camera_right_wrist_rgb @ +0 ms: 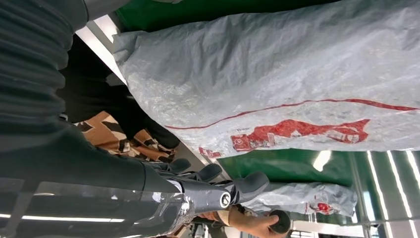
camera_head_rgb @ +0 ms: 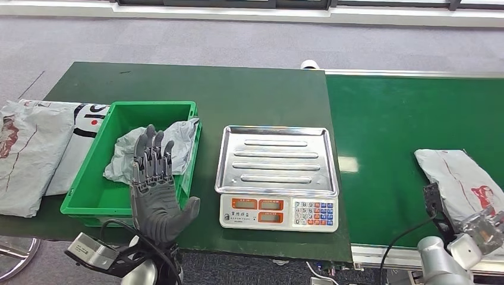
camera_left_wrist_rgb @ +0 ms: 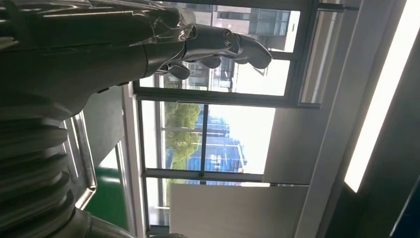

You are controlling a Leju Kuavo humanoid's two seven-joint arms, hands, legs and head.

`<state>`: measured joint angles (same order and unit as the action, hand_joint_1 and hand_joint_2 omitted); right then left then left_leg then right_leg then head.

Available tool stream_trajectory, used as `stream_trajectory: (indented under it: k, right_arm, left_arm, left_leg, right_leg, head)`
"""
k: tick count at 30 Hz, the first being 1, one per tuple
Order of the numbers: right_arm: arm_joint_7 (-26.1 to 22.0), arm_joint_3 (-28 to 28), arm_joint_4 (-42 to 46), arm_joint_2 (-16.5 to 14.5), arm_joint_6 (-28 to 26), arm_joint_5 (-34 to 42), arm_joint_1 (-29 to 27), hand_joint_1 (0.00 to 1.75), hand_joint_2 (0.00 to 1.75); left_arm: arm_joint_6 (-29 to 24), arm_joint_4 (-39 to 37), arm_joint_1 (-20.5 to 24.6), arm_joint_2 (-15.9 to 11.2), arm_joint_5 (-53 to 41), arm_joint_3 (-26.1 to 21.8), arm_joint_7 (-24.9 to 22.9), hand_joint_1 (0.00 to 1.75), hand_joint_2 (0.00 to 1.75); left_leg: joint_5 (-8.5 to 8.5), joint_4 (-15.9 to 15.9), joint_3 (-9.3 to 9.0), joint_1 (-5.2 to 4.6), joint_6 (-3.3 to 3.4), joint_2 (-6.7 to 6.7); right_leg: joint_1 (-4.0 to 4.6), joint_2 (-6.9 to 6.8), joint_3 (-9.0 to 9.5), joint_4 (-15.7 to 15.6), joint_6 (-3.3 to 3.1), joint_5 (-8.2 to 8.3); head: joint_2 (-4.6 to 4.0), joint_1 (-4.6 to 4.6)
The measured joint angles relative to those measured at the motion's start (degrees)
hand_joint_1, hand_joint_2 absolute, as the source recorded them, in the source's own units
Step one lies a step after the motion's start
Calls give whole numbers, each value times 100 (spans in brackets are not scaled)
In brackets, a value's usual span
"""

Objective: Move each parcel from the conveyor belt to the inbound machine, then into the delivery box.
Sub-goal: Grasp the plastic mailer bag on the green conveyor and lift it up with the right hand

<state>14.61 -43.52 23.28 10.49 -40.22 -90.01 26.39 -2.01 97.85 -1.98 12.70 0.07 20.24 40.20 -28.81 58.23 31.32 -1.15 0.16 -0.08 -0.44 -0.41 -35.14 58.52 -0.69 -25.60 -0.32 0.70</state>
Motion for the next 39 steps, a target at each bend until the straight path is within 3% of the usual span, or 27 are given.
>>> stream_trajectory:
  k: [4,9,16,20,25,32,34,35,39]
  right_arm:
    - [2,0,-86,29,1,0,0,0,175]
    - [9,0,-161,54,15,0,-1,0,175]
    - [12,-19,-242,67,78,0,-7,0,175]
    - [22,-78,-278,79,371,10,-7,175,175]
    - [-96,-211,-300,90,1329,85,20,175,175]
    - [-290,-334,-303,90,1352,112,24,175,175]
    - [-603,-361,-256,68,1015,234,2,175,175]
    - [-998,-394,-106,8,745,415,-44,175,175]
    - [-3589,-734,1478,-686,30,1554,-274,175,175]
  left_arm:
    - [318,-62,-34,32,57,-227,-1,0,175]
    - [1401,-153,-120,111,301,-674,1,0,175]
    - [1976,-308,-207,180,480,-1178,-1,0,175]
    - [1918,-390,-221,198,394,-1314,-1,0,175]
    - [1789,-556,-214,203,262,-1440,-1,0,175]
    - [1514,-688,-204,205,189,-1475,-1,0,175]
    - [1446,-712,-202,205,187,-1475,-1,0,175]
    - [1391,-720,-201,205,181,-1475,0,0,175]
    - [1227,-764,-191,205,172,-1475,1,0,175]
  left_leg:
    - [0,0,-1,0,0,0]
    - [0,0,-3,0,0,1]
    - [0,0,-3,0,0,4]
    - [0,0,-4,0,0,6]
    - [-1,0,-19,2,1,19]
    - [-2,6,-19,0,3,20]
    - [-2,7,-17,0,3,18]
    - [-2,6,-9,0,3,16]
    - [-6,3,27,6,-1,26]
  right_leg:
    - [0,1,0,0,0,0]
    - [4,4,-1,0,0,0]
    - [7,7,-3,0,0,0]
    - [8,9,-3,0,0,0]
    - [14,24,11,-4,1,0]
    - [11,25,16,-6,10,6]
    - [10,24,15,-5,11,7]
    - [10,23,15,-5,11,7]
    - [6,32,0,-3,8,4]
  head:
    - [1,0]
    - [1,2]
    - [1,2]
    - [0,2]
    - [-1,1]
    - [0,2]
    - [-1,2]
    - [-1,2]
    - [-1,1]
